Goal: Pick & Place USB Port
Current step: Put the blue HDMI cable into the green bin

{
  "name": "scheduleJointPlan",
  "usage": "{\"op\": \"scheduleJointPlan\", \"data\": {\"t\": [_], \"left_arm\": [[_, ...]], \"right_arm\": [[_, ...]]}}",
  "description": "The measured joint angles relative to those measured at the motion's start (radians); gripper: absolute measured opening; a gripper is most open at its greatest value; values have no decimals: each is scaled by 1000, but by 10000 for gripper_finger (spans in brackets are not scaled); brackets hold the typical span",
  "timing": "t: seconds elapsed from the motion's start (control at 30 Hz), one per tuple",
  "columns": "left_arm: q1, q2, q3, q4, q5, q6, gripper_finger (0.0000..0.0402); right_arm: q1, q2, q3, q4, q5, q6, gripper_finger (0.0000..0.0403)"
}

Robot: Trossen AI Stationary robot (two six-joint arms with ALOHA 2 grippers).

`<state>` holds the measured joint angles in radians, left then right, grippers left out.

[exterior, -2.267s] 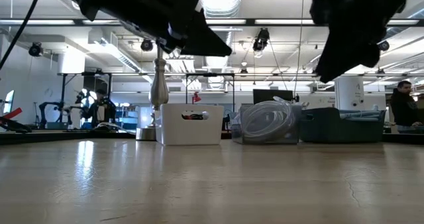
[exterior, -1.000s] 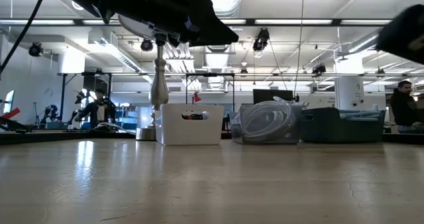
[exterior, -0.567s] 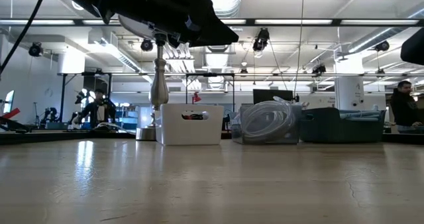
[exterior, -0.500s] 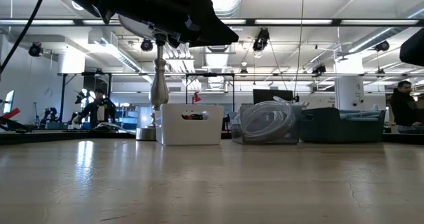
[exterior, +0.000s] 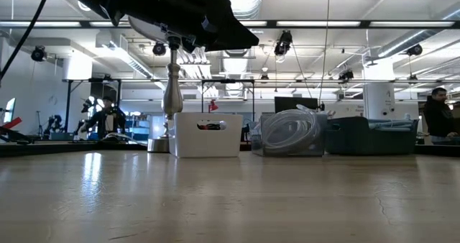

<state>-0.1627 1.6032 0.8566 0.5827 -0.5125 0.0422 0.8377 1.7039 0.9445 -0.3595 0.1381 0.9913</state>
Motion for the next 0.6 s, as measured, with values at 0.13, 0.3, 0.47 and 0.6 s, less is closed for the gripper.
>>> {"op": "scheduleJointPlan", "data": {"t": [0.13,0.3,0.47,0.6], "left_arm": [[0,0,0,0,0,-1,140],[0,0,0,0,0,-1,140],[0,0,0,0,0,-1,140],[0,0,0,0,0,-1,140]], "right_arm": [[4,0,-12,0,28,1,117],[4,0,-13,0,50,4,116],[4,0,-14,-1,72,-5,121],[4,0,-15,-2,77,-44,119]]}}
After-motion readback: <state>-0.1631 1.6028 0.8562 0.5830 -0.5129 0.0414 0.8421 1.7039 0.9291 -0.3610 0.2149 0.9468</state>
